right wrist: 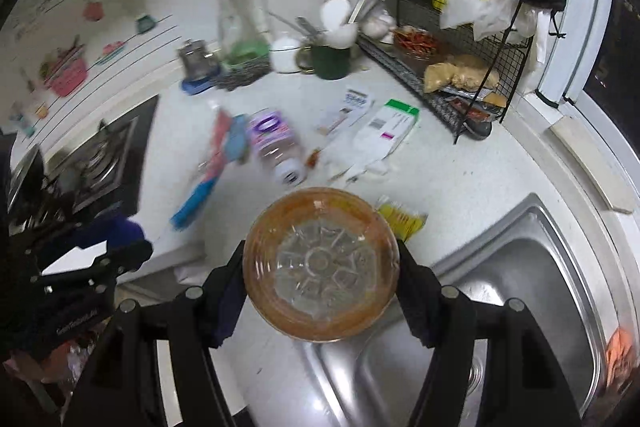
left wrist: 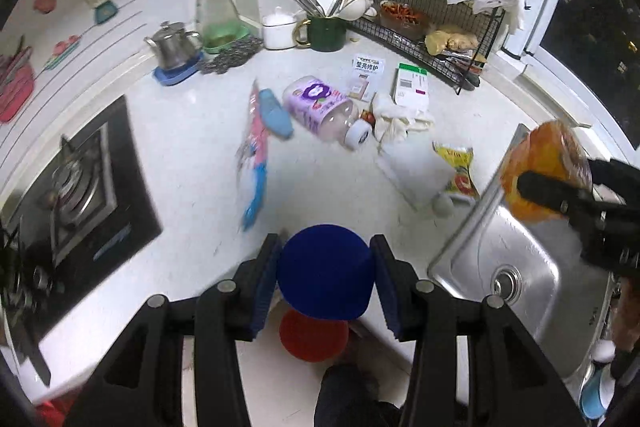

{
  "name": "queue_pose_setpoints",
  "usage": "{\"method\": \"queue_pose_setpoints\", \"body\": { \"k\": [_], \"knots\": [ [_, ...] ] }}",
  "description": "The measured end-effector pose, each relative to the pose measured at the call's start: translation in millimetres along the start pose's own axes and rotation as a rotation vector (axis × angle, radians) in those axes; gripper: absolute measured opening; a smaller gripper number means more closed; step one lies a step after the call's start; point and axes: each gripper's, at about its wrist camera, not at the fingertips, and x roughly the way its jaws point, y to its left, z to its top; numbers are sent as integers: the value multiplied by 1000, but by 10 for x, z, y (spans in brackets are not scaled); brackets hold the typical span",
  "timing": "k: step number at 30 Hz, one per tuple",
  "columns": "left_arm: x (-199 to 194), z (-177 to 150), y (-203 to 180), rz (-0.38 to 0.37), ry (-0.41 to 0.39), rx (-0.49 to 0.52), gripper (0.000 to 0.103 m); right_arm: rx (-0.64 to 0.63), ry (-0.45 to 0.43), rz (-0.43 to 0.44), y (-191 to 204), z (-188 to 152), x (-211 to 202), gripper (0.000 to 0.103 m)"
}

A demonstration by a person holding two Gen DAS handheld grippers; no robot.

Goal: Collect trash
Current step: 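Carry the cap with the left tool while the right tool carries the container down to the red bin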

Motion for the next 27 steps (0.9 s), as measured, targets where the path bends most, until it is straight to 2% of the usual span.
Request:
{"method": "queue_pose_setpoints", "body": {
  "k": [3, 7, 13, 17, 21, 27],
  "knots": [
    [-230, -268, -11, 36, -8, -7, 43, -17, 0, 32, 218, -262, -190, 64],
    [-475, -619, 79, 45, 3, -40, 43, -41, 16, 80, 497, -533, -363, 64],
    [-441, -1015, 303, 19, 60, -75, 43, -60, 35, 125, 839, -812, -292, 64],
    [-204, -1269, 494, 34, 125, -65, 43, -62, 104, 149, 1067, -1031, -21, 64],
    [147, -1535, 726, 8, 183, -30, 43, -64, 162, 163, 1344, -1307, 338, 64],
    [1010, -2000, 968, -38, 248, 54, 43, -1, 192, 111, 1590, -1777, 1061, 64]
  ]
}}
